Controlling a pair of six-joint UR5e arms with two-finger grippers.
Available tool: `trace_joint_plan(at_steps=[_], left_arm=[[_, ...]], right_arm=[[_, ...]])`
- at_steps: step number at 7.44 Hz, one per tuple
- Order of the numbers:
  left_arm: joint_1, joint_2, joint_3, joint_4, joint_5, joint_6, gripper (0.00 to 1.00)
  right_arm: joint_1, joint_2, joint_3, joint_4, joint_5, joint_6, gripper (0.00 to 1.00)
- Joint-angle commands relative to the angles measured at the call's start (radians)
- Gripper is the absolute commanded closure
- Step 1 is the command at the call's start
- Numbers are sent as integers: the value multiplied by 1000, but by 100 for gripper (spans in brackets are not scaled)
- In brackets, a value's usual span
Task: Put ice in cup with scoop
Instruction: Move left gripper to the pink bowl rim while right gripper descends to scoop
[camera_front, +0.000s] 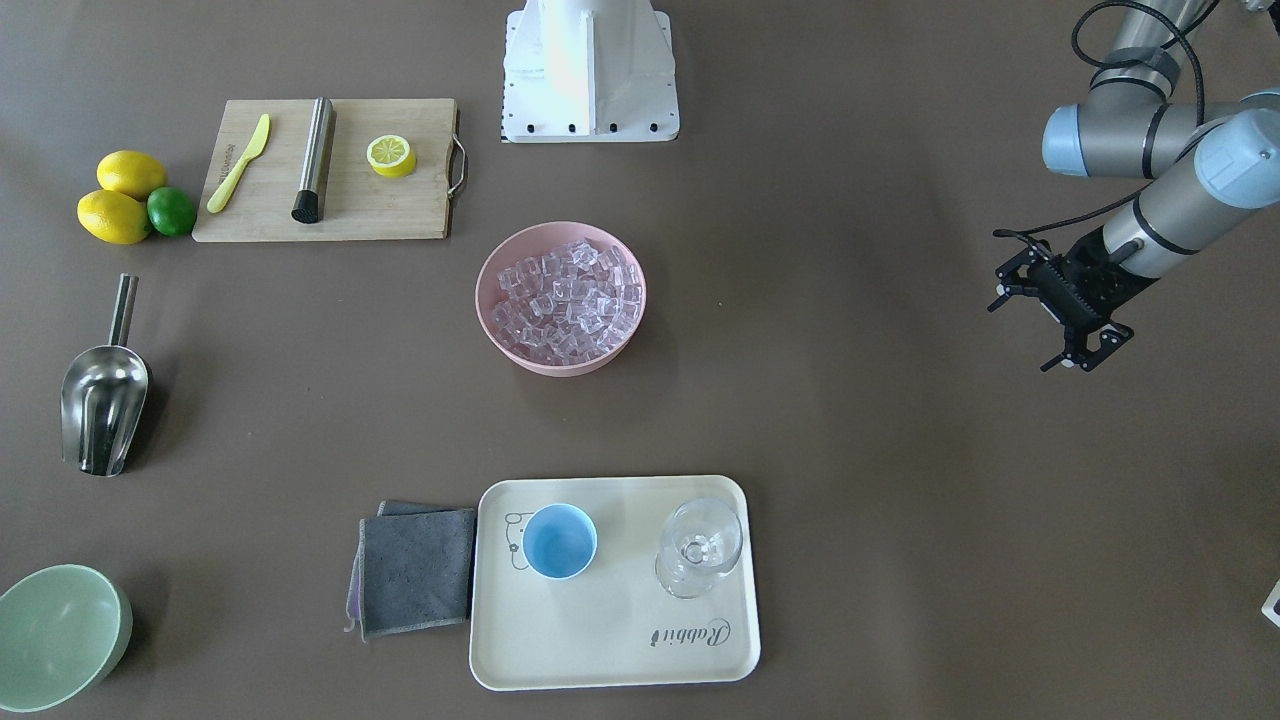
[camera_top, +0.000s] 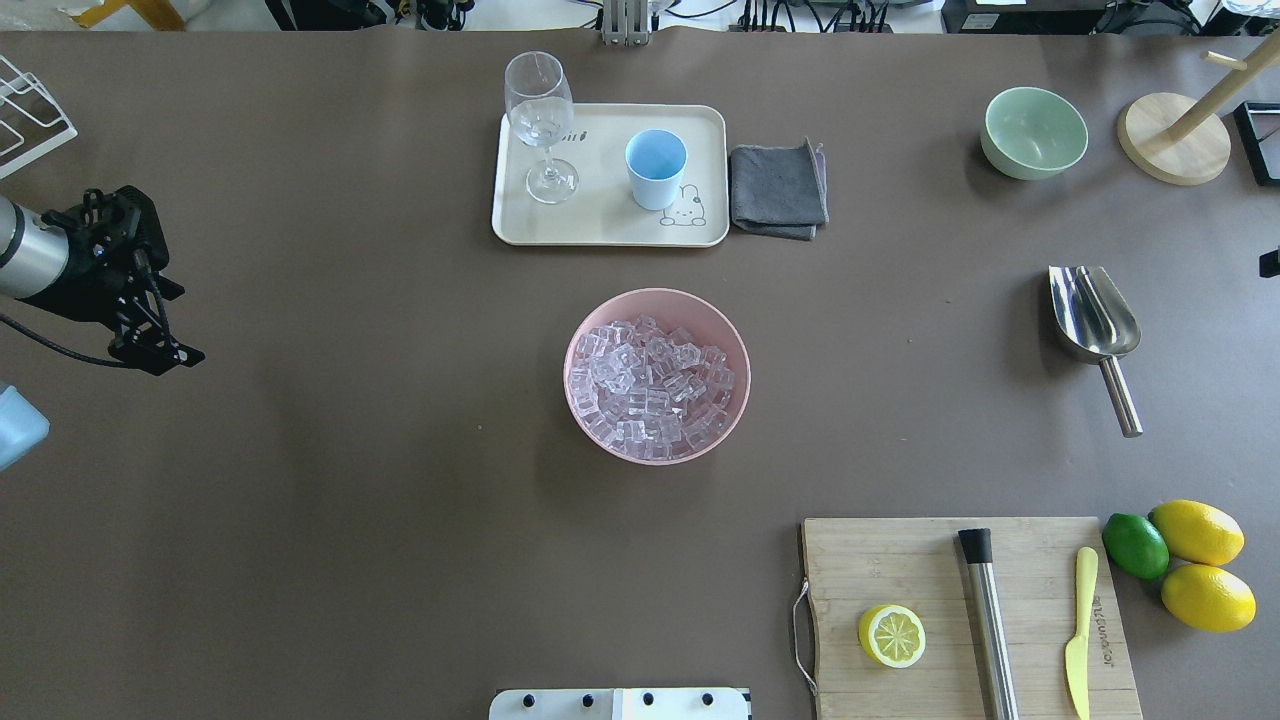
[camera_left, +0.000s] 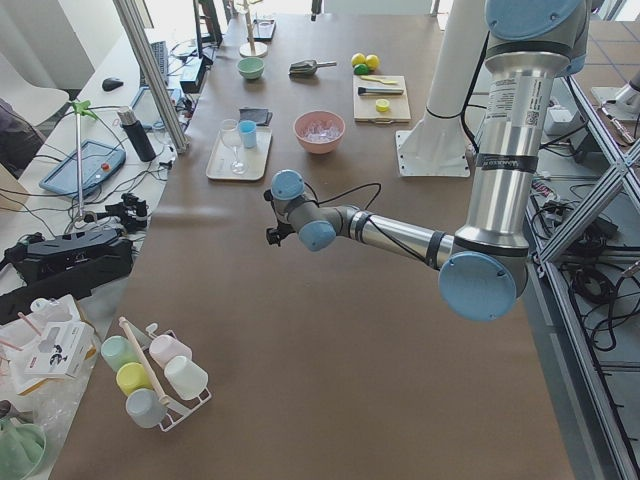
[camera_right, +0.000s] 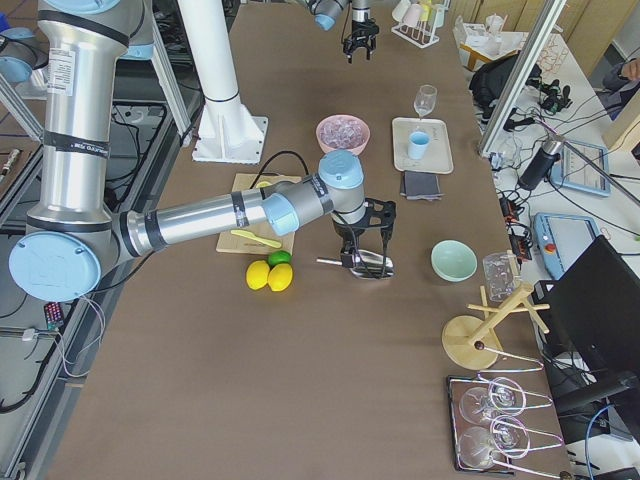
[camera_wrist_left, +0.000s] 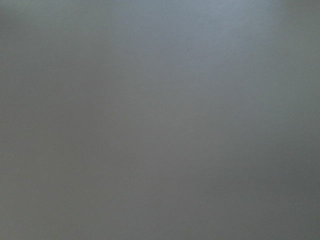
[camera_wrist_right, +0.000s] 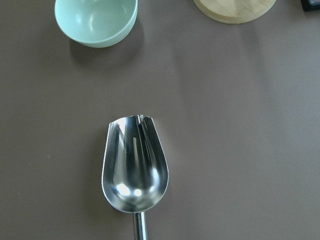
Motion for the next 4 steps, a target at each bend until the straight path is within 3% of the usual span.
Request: trace_joint_plan(at_steps=[1, 4], left_arm=[[112, -69, -43, -3, -37, -8, 1], [197, -157, -57, -11, 15, 2, 1]], right_arm=[[-69, -55, -84, 233, -6, 20, 0], [-180, -55, -80, 233, -71, 115, 1]])
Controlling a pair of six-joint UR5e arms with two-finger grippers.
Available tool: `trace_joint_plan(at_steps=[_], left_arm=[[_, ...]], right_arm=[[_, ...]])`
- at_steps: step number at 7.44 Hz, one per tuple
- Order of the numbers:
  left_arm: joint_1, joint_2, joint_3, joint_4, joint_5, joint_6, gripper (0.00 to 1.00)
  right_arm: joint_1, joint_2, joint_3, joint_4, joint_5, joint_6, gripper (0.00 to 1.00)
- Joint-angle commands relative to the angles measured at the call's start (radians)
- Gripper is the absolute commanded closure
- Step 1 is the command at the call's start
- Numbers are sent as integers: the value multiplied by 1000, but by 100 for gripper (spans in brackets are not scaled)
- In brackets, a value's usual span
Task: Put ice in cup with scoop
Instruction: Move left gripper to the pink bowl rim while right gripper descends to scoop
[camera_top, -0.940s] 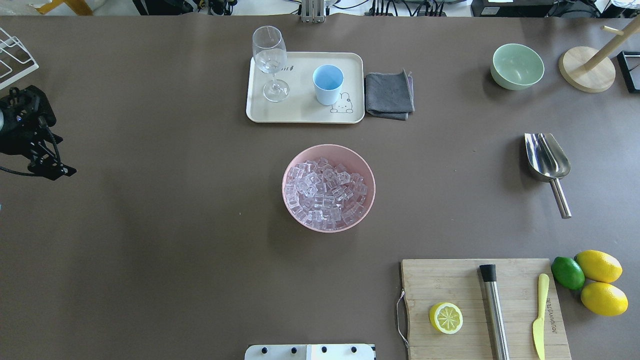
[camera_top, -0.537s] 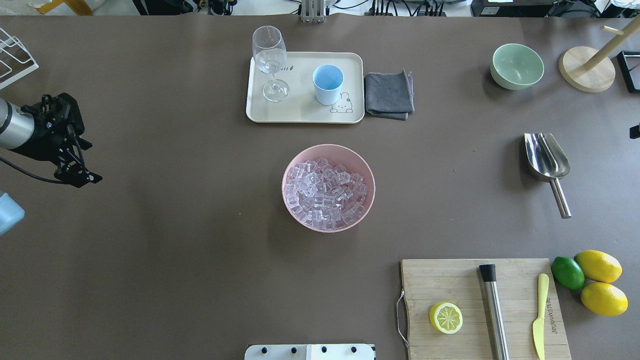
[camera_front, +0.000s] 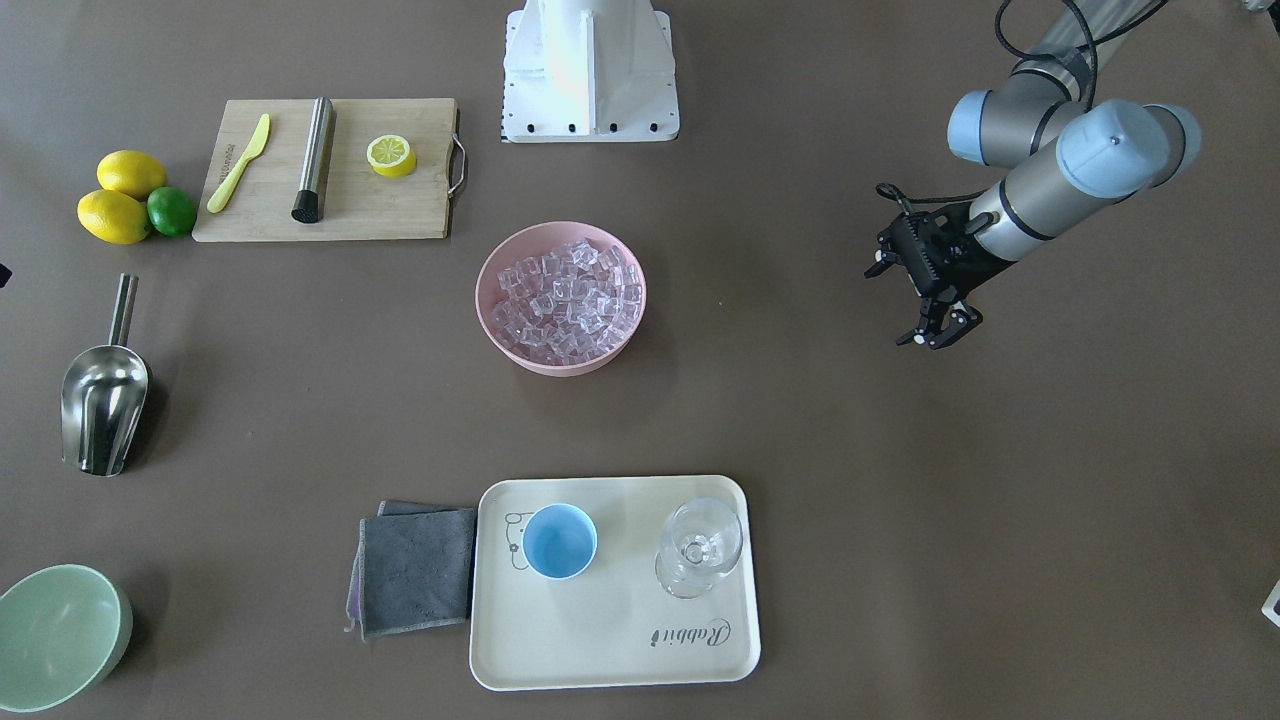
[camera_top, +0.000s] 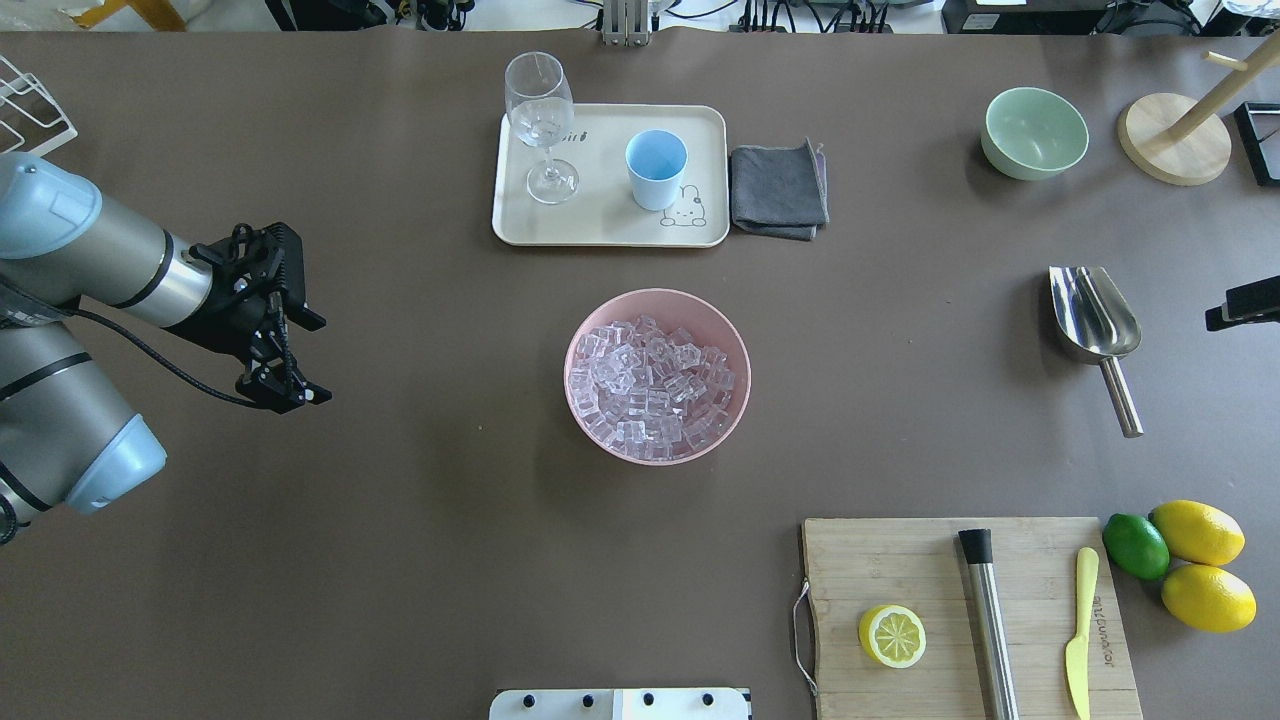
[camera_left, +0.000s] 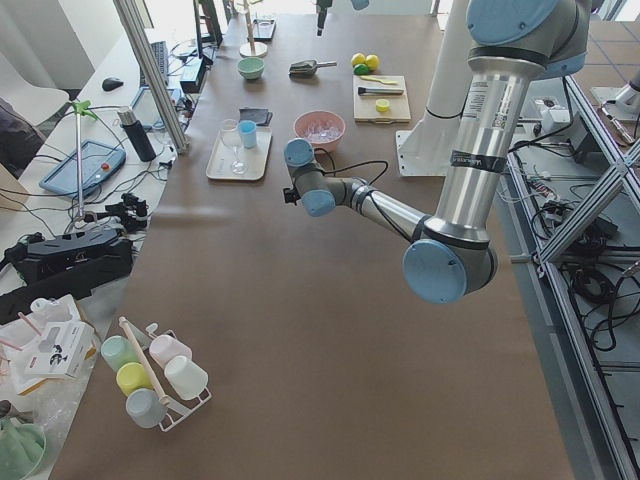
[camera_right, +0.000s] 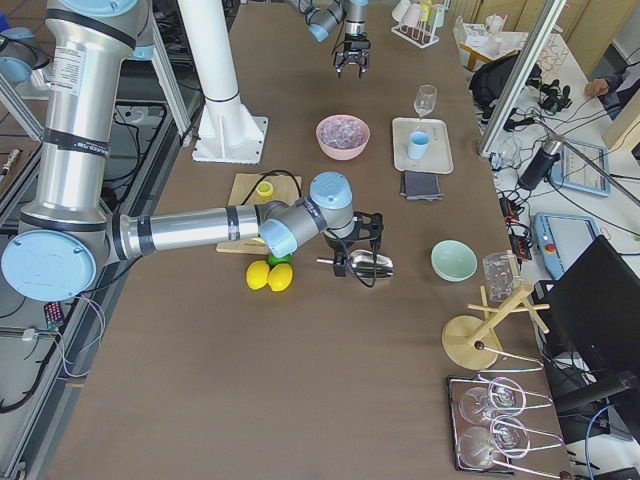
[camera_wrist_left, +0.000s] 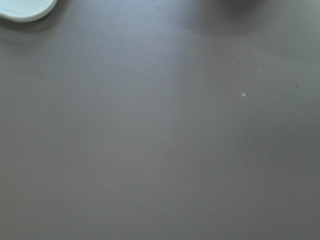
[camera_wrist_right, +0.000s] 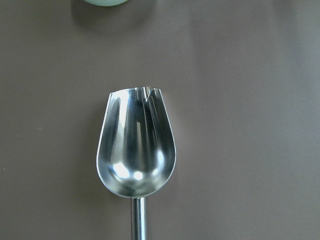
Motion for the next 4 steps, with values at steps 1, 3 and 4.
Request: trace_joint_plan(at_steps=[1, 3, 4], left_arm=[[84, -42, -8, -26, 39, 4, 1], [198, -65, -11, -127, 222, 4, 1], [217, -75, -8, -127, 243, 7, 1]], right_arm=[[-112, 0, -1, 10, -96, 56, 1], [-168, 0, -1, 10, -136, 59, 2], [-196, -1, -3, 15, -156, 76, 2]])
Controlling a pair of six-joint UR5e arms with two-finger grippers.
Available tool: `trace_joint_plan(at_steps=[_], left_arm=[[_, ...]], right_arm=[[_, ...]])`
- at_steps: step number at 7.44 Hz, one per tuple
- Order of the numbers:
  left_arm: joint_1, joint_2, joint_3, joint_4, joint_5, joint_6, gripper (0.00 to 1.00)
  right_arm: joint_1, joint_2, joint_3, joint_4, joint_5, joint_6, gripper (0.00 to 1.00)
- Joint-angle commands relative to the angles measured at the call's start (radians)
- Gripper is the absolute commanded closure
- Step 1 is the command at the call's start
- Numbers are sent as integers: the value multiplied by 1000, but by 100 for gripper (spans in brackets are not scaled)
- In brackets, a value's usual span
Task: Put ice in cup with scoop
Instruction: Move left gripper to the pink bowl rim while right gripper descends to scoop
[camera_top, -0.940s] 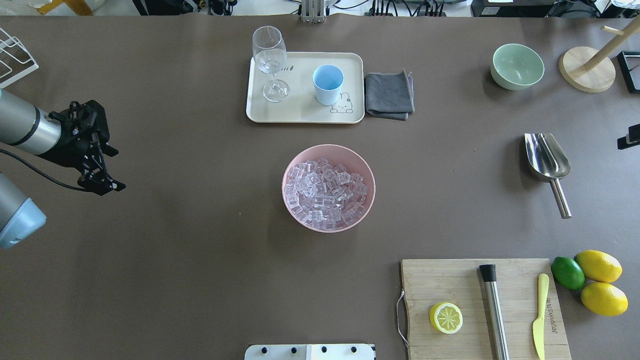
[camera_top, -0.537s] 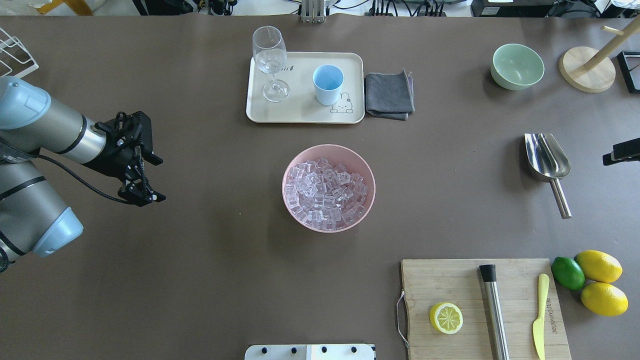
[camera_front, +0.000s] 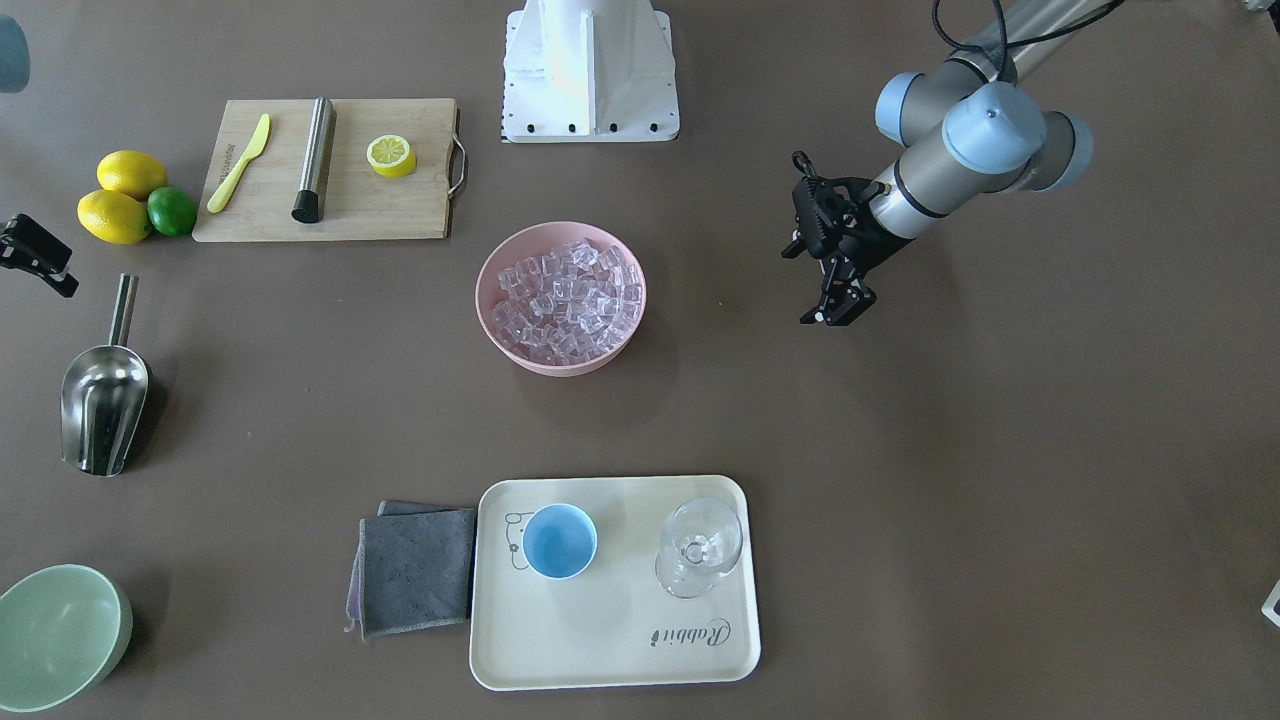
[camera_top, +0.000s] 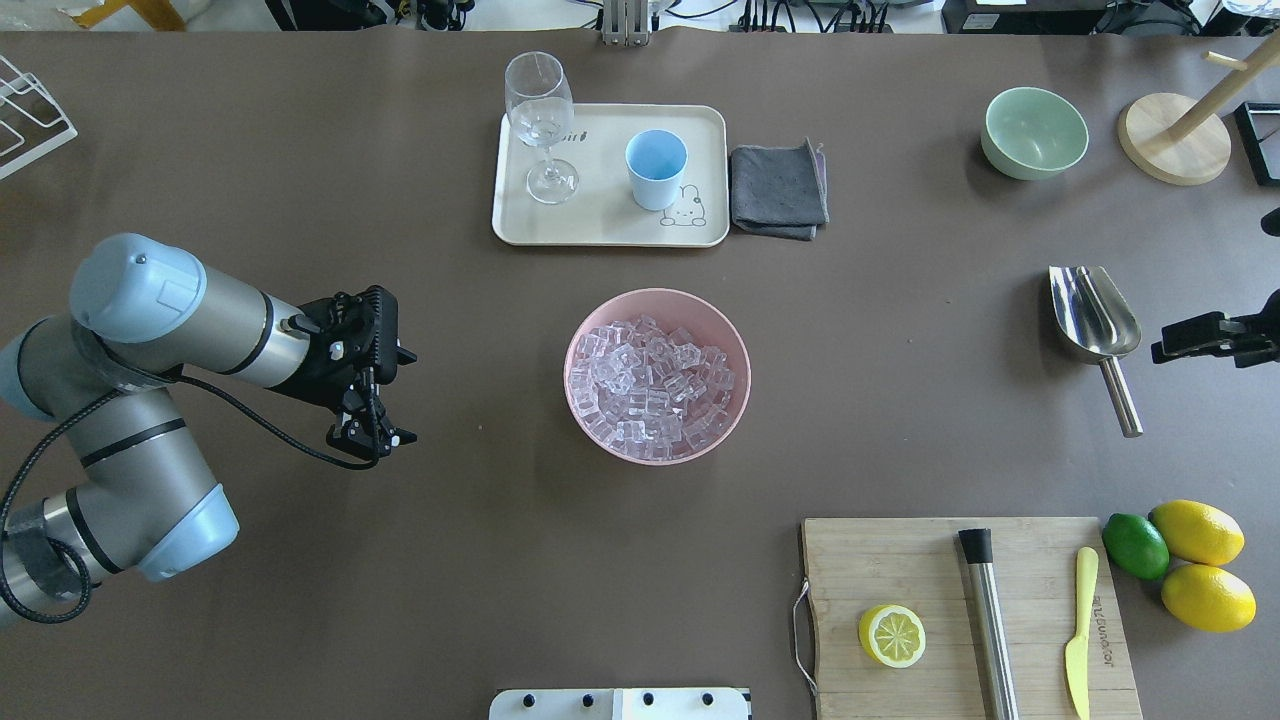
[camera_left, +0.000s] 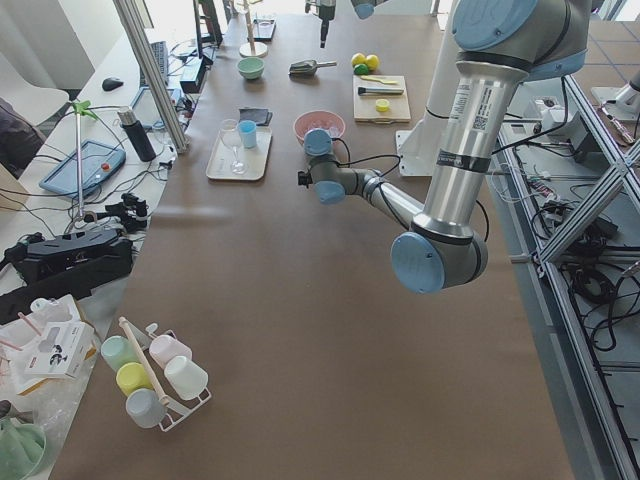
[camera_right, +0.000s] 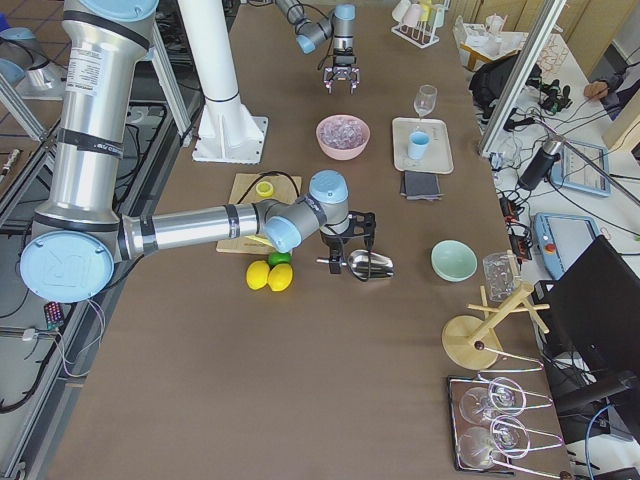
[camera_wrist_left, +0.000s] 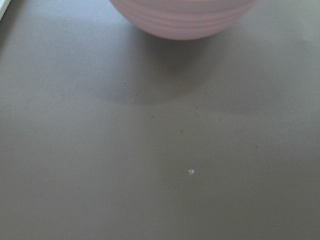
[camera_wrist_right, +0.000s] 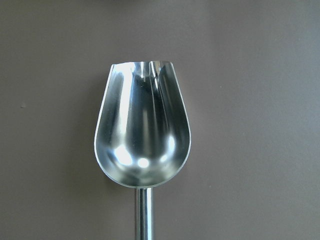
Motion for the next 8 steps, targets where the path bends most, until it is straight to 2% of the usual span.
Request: trace_joint_plan(at_steps=[1, 3, 6, 8], left_arm=[[66, -45, 5, -33, 111, 3, 1], [106, -92, 26, -31, 226, 26, 1], [155, -152, 52, -27, 227, 26, 1], [170, -177, 83, -22, 230, 26, 1]], right_arm=[[-93, 0, 0, 11, -78, 78, 2], [-188, 0, 3, 61, -179, 190, 2], [-216, -9, -66, 205, -204, 257, 3], [-256, -23, -66, 228, -267, 297, 3]])
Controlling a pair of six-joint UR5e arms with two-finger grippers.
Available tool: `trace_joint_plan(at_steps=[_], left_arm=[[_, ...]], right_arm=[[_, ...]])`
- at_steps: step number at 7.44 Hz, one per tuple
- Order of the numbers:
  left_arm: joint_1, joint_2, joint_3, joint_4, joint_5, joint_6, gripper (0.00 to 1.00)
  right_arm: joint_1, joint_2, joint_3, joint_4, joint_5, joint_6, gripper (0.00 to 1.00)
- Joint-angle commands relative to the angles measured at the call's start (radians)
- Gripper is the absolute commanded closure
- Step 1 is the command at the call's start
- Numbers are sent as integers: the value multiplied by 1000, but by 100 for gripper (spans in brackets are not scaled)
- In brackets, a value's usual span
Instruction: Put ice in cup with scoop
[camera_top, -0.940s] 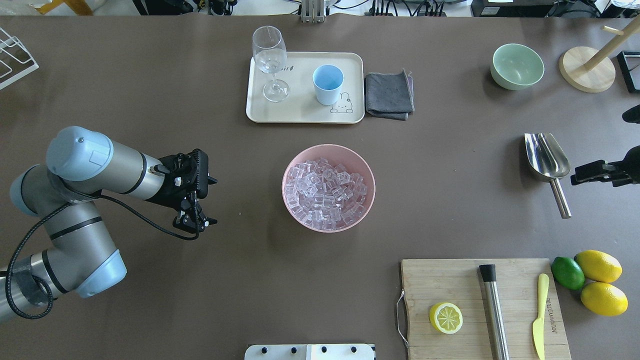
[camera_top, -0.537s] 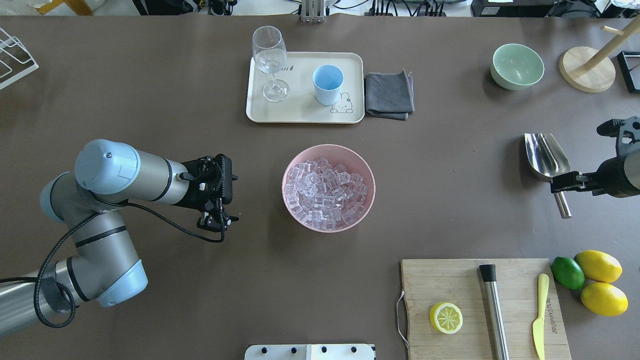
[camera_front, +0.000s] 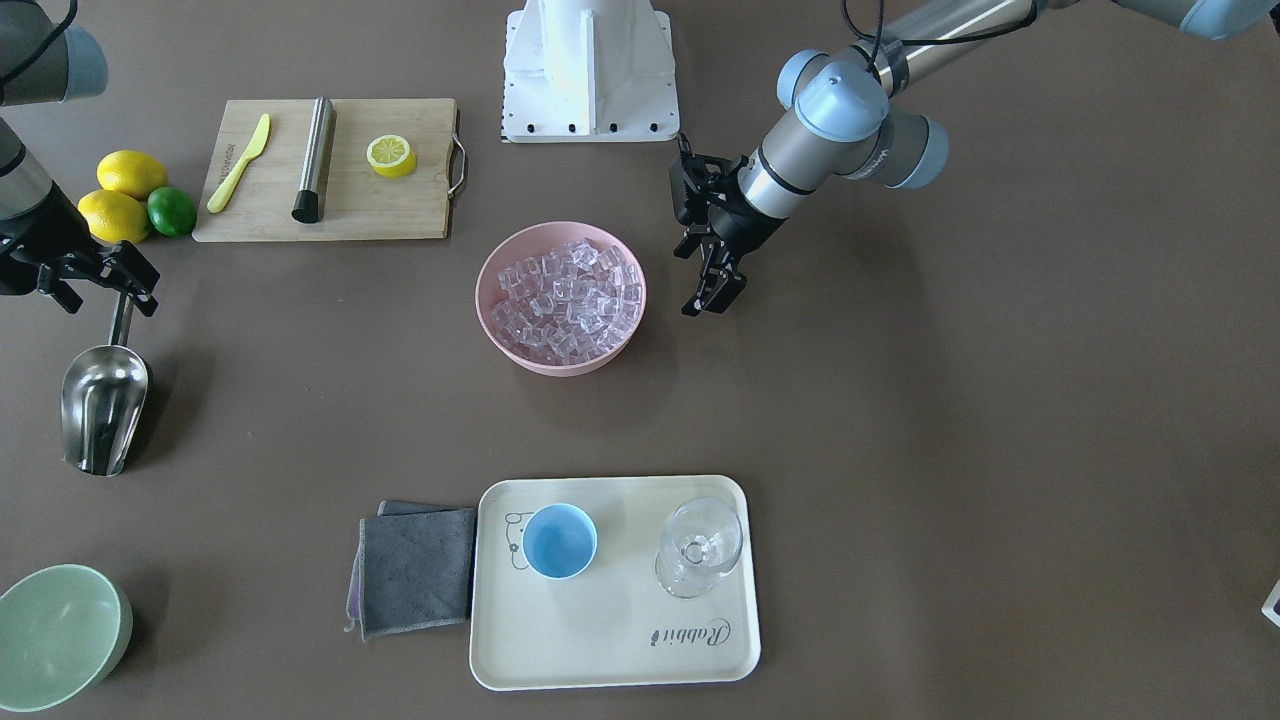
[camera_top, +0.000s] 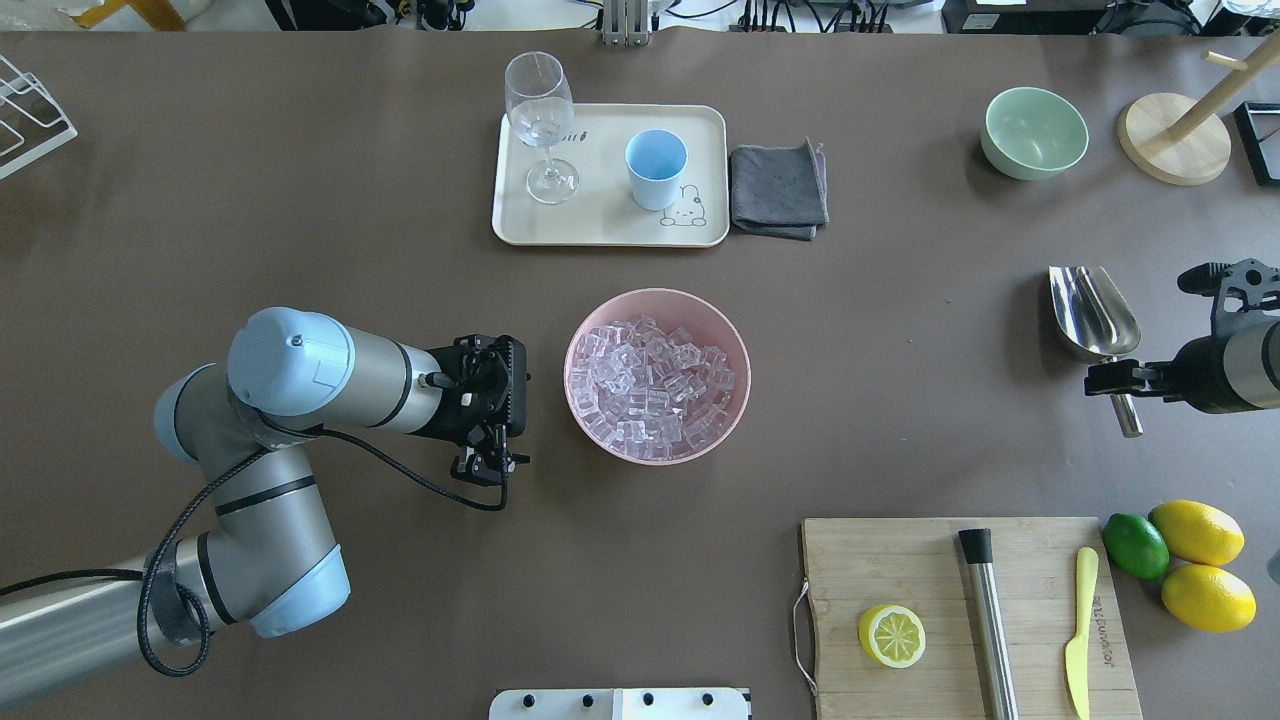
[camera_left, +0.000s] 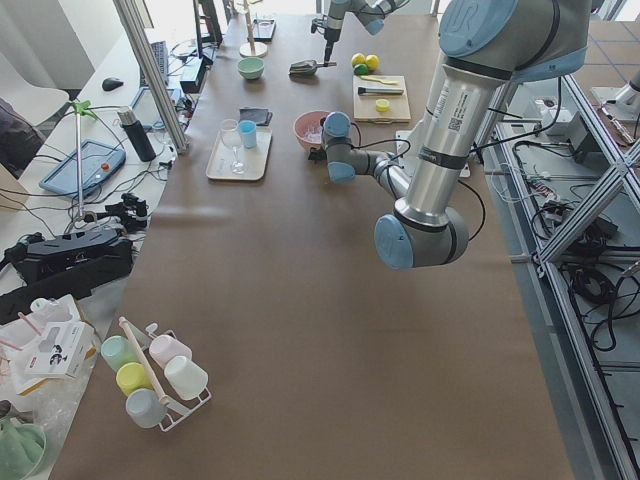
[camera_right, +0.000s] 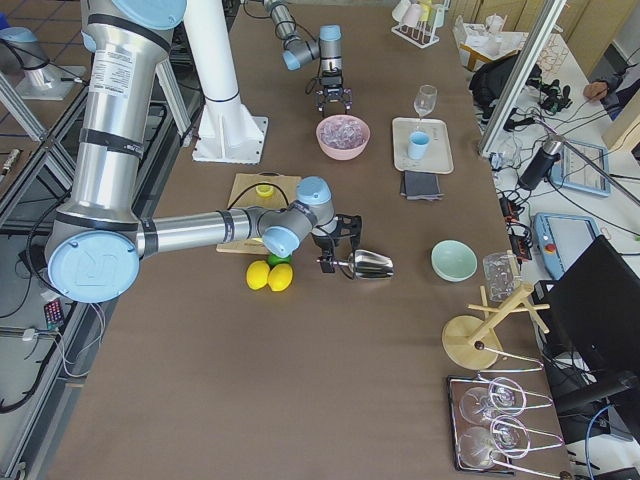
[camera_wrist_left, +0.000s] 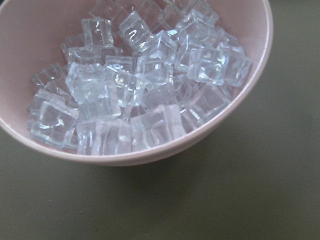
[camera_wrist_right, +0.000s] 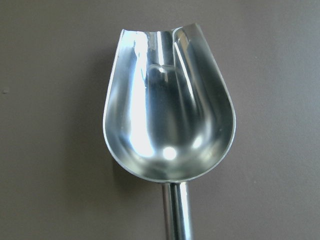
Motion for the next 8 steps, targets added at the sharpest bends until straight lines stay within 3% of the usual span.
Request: trace_joint_plan(at_steps=[1, 3, 5, 8], left_arm=[[8, -31, 22, 10, 2, -1, 1], [-12, -93, 73, 37, 1, -4, 1], [-24, -107, 77, 65, -2, -5, 1], [-54, -107, 105, 67, -22, -7, 1]], right_arm=[[-43, -15, -6, 41, -57, 53, 4], [-63, -39, -6, 71, -65, 79, 16], [-75, -61, -6, 96, -65, 83, 37], [-89, -55, -6, 94, -70, 103, 51]])
